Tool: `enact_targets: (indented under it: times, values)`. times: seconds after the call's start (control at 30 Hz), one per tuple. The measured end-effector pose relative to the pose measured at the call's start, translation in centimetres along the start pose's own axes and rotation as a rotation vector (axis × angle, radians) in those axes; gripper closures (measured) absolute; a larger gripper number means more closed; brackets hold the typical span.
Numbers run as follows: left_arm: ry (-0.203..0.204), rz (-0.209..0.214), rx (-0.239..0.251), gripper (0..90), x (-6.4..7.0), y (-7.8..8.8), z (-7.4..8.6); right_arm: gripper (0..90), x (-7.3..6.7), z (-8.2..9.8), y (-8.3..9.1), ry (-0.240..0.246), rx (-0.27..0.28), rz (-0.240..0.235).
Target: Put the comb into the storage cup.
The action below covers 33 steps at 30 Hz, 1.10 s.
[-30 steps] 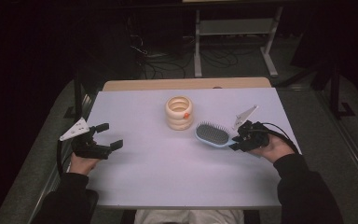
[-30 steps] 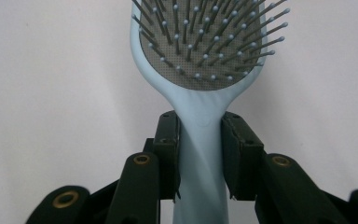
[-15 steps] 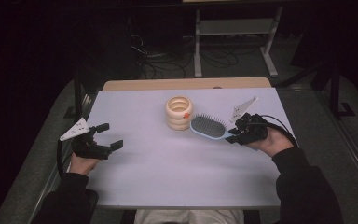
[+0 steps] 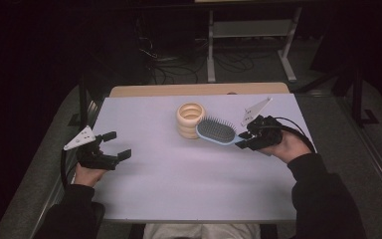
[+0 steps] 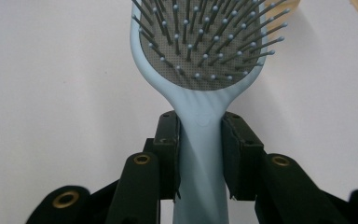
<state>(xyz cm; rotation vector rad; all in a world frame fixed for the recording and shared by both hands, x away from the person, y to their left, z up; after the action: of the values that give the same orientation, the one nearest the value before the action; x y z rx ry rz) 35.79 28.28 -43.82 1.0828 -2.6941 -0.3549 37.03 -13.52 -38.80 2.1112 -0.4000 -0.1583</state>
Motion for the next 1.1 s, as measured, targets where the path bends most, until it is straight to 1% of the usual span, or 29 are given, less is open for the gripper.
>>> enact_targets:
  times: [0.1, 0.27, 0.37, 0.53, 0.7, 0.8, 1.1]
  values:
    - [-0.001, 0.0, -0.001, 0.0, 0.0, 0.0, 0.0, 67.9, -0.1, -0.4, 0.2, 0.006, 0.005, -0.001]
    - [-0.002, 0.0, -0.001, 0.0, 0.0, 0.0, 0.0, 67.8, -0.4, -1.7, 0.4, 0.027, 0.011, -0.002]
    - [-0.003, 0.0, -0.001, 0.0, 0.0, 0.0, 0.0, 67.9, -0.5, -2.2, 0.4, 0.035, 0.026, -0.006]
    - [-0.003, 0.001, 0.0, 0.0, 0.0, 0.0, 0.0, 67.9, -0.6, -2.9, 0.3, 0.045, 0.026, -0.008]
    - [-0.002, 0.002, -0.001, 0.0, 0.0, 0.0, 0.0, 67.9, -0.9, -3.8, 0.5, 0.054, 0.039, -0.023]
    - [-0.002, 0.001, 0.001, 0.0, 0.0, 0.0, 0.0, 67.8, -1.1, -4.4, 0.7, 0.065, 0.05, -0.024]
    - [-0.004, 0.006, 0.004, 0.0, 0.2, -0.1, -0.1, 67.9, -1.2, -5.8, 0.7, 0.076, 0.071, -0.009]
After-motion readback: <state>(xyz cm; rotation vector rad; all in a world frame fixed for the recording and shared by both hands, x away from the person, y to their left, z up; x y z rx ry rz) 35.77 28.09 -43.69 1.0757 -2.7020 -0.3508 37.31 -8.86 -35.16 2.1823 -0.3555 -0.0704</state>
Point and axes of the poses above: each handheld gripper's, and its own axes: y roughly backward along the jaws, z roughly out of its underside, x roughly to its right, the point moved 6 cm from there along -y, roughly forward along the jaws, and after that the axes turned 4 degrees about -z, right-handed, at the moved point
